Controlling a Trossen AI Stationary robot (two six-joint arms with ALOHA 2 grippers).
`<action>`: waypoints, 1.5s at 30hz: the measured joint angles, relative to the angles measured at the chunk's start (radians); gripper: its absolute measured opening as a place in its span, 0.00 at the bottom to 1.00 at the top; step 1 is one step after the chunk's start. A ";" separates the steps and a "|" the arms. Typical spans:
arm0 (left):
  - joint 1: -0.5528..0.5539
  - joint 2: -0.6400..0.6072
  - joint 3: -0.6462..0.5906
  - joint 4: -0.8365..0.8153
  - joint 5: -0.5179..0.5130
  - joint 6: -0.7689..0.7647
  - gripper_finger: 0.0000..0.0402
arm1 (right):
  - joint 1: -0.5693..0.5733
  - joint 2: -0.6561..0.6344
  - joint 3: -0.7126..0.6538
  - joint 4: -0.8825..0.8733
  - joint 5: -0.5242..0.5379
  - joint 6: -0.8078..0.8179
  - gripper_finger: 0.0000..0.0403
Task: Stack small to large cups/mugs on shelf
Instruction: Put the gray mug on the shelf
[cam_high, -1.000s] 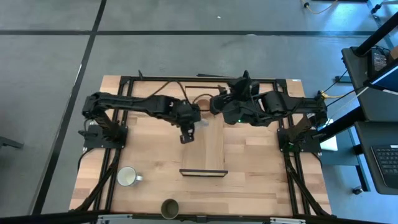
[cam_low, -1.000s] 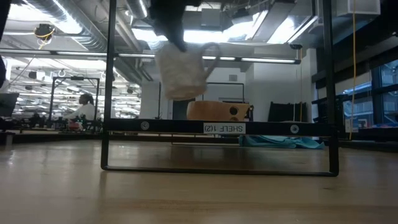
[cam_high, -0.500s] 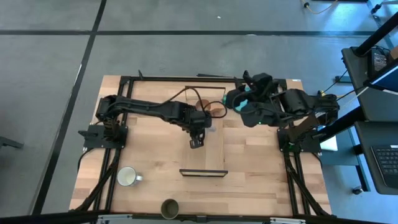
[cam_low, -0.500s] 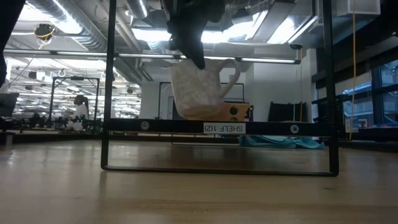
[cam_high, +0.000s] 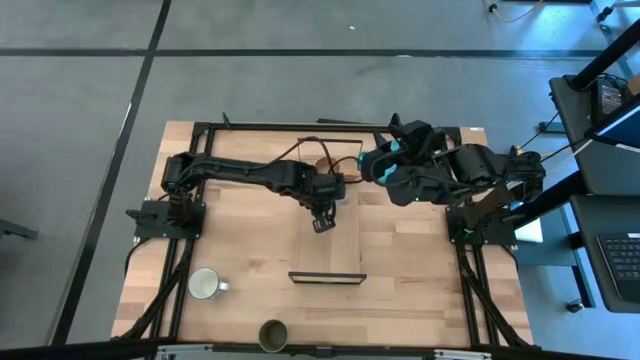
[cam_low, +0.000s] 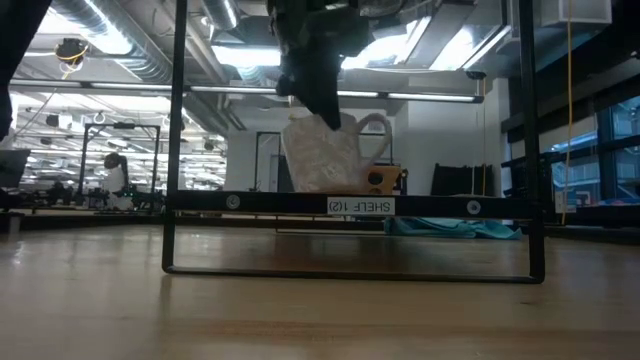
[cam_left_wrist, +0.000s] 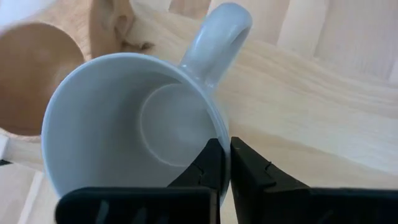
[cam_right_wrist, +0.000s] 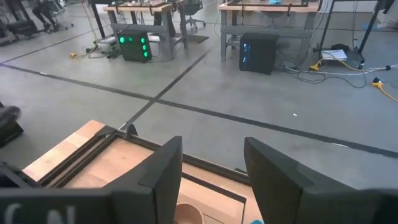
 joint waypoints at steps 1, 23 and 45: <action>-0.001 0.002 0.000 -0.007 0.001 -0.001 0.03 | 0.000 0.000 0.000 -0.001 -0.005 0.000 0.43; -0.008 0.014 0.000 0.065 0.026 -0.029 0.18 | 0.000 0.000 0.000 -0.036 -0.017 0.002 0.43; -0.060 -0.051 0.186 -0.076 -0.093 0.080 0.16 | 0.000 0.000 -0.007 -0.043 -0.024 0.000 0.43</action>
